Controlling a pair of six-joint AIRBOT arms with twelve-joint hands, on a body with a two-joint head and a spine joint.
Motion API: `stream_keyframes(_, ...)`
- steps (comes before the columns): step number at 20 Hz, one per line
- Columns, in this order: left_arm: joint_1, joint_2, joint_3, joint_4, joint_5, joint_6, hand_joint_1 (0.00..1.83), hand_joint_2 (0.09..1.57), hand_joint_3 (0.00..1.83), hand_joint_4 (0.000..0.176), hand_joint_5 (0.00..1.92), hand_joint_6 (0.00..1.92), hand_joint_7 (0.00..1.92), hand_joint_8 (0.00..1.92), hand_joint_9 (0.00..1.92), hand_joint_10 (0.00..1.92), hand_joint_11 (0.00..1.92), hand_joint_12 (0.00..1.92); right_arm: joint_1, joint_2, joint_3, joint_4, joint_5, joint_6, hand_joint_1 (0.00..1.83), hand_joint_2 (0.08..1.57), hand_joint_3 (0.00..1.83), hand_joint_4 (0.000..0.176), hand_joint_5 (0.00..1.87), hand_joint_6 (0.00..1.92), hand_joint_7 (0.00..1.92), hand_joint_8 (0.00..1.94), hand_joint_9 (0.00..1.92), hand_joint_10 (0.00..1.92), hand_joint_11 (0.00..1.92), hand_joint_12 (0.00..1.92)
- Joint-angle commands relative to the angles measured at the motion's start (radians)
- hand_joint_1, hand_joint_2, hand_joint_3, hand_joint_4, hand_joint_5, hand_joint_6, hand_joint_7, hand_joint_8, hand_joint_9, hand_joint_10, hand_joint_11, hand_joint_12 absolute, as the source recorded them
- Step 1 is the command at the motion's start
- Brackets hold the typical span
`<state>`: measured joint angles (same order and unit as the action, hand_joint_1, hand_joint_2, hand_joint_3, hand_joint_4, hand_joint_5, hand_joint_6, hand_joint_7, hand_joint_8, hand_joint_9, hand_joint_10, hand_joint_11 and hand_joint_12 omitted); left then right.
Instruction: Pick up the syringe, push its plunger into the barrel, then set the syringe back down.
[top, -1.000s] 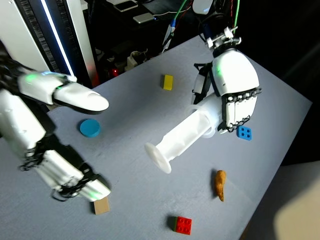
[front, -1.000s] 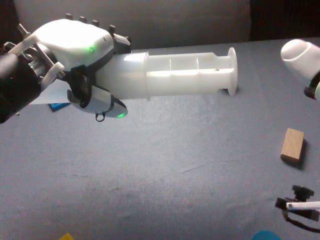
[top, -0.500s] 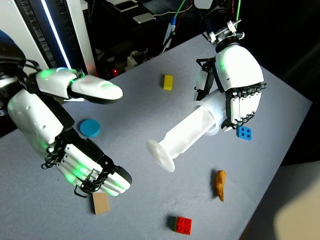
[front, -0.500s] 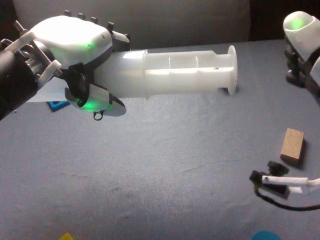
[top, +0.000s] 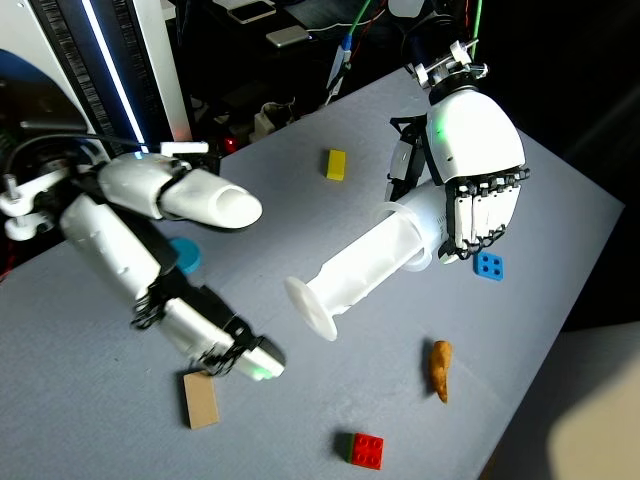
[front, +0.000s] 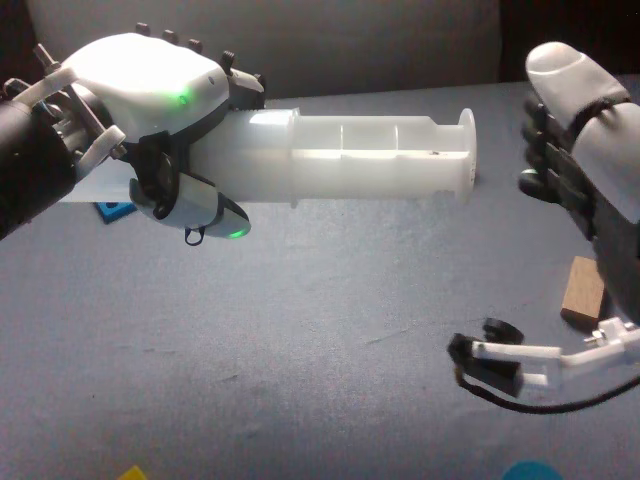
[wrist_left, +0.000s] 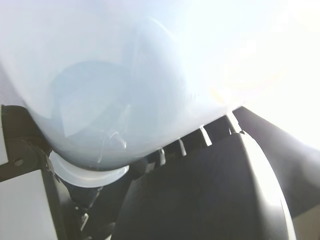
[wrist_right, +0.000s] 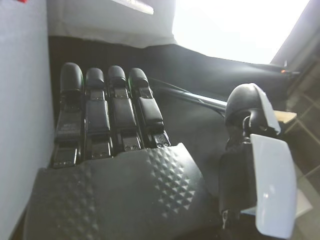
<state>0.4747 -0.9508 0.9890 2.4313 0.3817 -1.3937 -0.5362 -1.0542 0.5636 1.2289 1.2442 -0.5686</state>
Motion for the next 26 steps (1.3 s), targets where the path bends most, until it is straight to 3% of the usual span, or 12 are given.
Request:
stream_keyframes(1,-0.019,0.009,0.004,0.048,0.108,-0.004,1.36,1.19,0.00,0.000,0.86,1.03,0.72,1.39,0.83,1.40,0.89,1.26,0.021,-0.002,0.004,-0.081,0.055,0.011,0.09,1.04,0.00,0.000,0.22,0.00,0.23,0.00,0.22,0.00,0.00,0.77)
stream_keyframes(6,-0.021,0.009,0.005,0.055,0.091,-0.004,1.36,1.17,0.00,0.000,0.84,1.04,0.79,1.29,0.87,1.38,0.90,1.32,0.049,-0.042,0.022,-0.051,0.027,-0.006,0.07,1.04,0.00,0.000,0.20,0.00,0.22,0.00,0.21,0.00,0.00,0.70)
stream_keyframes(8,-0.021,0.009,0.004,0.061,0.082,-0.004,1.37,1.15,0.00,0.000,0.80,1.05,0.85,1.23,0.98,1.25,0.98,1.20,0.048,-0.057,0.036,-0.045,0.015,-0.012,0.04,1.05,0.00,0.000,0.17,0.00,0.18,0.00,0.18,0.00,0.00,0.63)
stream_keyframes(12,-0.024,0.006,0.007,0.062,0.079,-0.004,1.36,1.18,0.00,0.000,0.81,1.06,0.76,1.35,0.89,1.33,0.96,1.18,0.050,-0.085,0.056,-0.043,-0.011,-0.016,0.05,1.05,0.00,0.000,0.18,0.00,0.19,0.00,0.18,0.00,0.00,0.64)
stream_keyframes(15,-0.033,0.004,0.011,0.061,0.080,-0.004,1.37,1.17,0.00,0.000,0.79,1.09,0.80,1.30,0.91,1.31,0.95,1.23,0.067,-0.105,0.059,-0.040,-0.038,-0.021,0.08,1.03,0.00,0.000,0.21,0.01,0.23,0.01,0.21,0.01,0.00,0.67)
stream_keyframes(16,-0.036,0.004,0.012,0.061,0.080,-0.004,1.46,1.15,0.00,0.000,0.84,1.00,0.76,1.30,0.85,1.28,0.88,1.46,0.076,-0.113,0.060,-0.040,-0.045,-0.023,0.09,1.03,0.00,0.000,0.20,0.00,0.22,0.00,0.20,0.00,0.00,0.63)
stream_keyframes(18,-0.039,0.003,0.013,0.061,0.080,-0.003,1.48,1.15,0.00,0.000,0.86,0.96,0.71,1.35,0.81,1.32,0.90,1.46,0.091,-0.127,0.064,-0.040,-0.061,-0.034,0.07,1.04,0.00,0.000,0.17,0.00,0.19,0.00,0.18,0.00,0.00,0.63)
stream_keyframes(20,-0.040,0.001,0.014,0.061,0.080,-0.003,1.37,1.16,0.00,0.000,0.81,1.07,0.79,1.30,0.92,1.28,0.97,1.17,0.102,-0.138,0.067,-0.040,-0.079,-0.046,0.07,1.04,0.00,0.000,0.17,0.00,0.18,0.00,0.19,0.00,0.00,0.65)
stream_keyframes(22,-0.040,-0.001,0.014,0.059,0.080,-0.004,1.36,1.17,0.00,0.000,0.87,0.99,0.76,1.32,0.89,1.34,0.97,1.19,0.112,-0.148,0.072,-0.040,-0.097,-0.054,0.05,1.05,0.00,0.000,0.17,0.00,0.19,0.00,0.19,0.00,0.00,0.67)
stream_keyframes(23,-0.039,-0.003,0.014,0.045,0.080,-0.004,1.36,1.18,0.00,0.000,0.82,1.09,0.71,1.39,0.87,1.35,0.95,1.17,0.118,-0.154,0.076,-0.040,-0.106,-0.057,0.06,1.05,0.00,0.000,0.18,0.01,0.20,0.01,0.20,0.00,0.00,0.66)
stream_keyframes(24,-0.038,-0.004,0.014,0.036,0.081,-0.004,1.35,1.20,0.00,0.000,0.77,1.15,0.70,1.43,0.84,1.39,0.91,1.21,0.125,-0.161,0.080,-0.040,-0.114,-0.061,0.06,1.05,0.00,0.000,0.18,0.00,0.19,0.00,0.19,0.00,0.00,0.66)
stream_keyframes(26,-0.038,-0.004,0.013,0.034,0.090,-0.004,1.48,1.15,0.00,0.000,0.80,1.05,0.77,1.27,0.87,1.22,0.89,1.48,0.136,-0.174,0.087,-0.040,-0.136,-0.073,0.07,1.04,0.00,0.000,0.19,0.00,0.20,0.00,0.21,0.01,0.00,0.72)
